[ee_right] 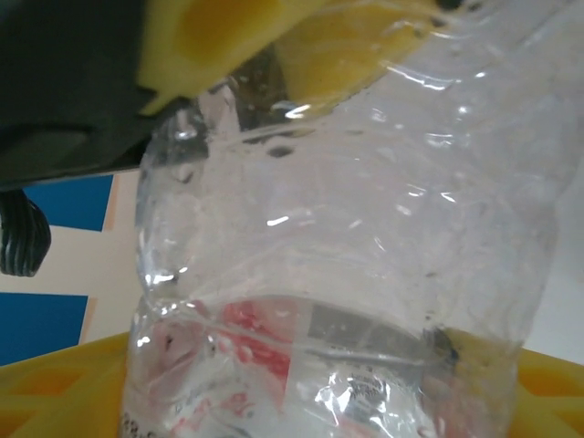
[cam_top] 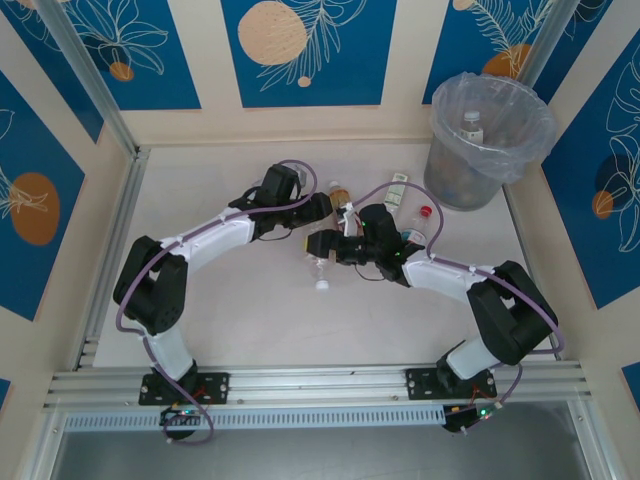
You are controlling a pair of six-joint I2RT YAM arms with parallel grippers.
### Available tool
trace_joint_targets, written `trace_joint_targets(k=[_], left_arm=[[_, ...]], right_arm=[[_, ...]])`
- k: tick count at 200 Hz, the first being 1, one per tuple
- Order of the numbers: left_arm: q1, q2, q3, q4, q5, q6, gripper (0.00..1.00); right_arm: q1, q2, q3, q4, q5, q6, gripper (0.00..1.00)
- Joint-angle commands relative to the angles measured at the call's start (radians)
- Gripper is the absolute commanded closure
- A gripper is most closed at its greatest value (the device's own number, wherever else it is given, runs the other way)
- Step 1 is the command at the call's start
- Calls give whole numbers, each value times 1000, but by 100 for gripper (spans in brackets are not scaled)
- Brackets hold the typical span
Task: Put the plastic bottles in the bin
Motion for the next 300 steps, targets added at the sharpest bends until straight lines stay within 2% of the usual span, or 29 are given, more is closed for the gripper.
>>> trace_joint_targets(k=[1,35,84,138,183,204,230,248,272,300], left_arm=[[-7,-15,9,-15,18,29,31],[-6,-14,24,-17,70,37,17],[-5,-43,34,-10,118,70,1],[2,-79,-5,66,157,76,0],[27,-142,-90,139,96,22,0],[53,-189,-162,222,84,-30,0],[89,-225,-247,382,150,-106,1],[106,-241,-275,421,162,-131,0],[117,-287,-321,393,67,-144,1],[118,-402,-406,232,-251,-200,1]], right_arm=[[3,-8,20,-48,3,-29,28],[3,-19,23,-69,7,-52,35],[1,-26,23,-92,15,-70,37],[-1,-13,33,-109,10,-85,38],[0,-12,27,-121,7,-98,39],[-1,-15,31,-142,18,-117,39],[-2,-9,38,-157,25,-133,40],[-2,-6,50,-177,30,-151,40],[-11,-19,72,-214,60,-191,40],[-45,-73,106,-278,108,-267,40]])
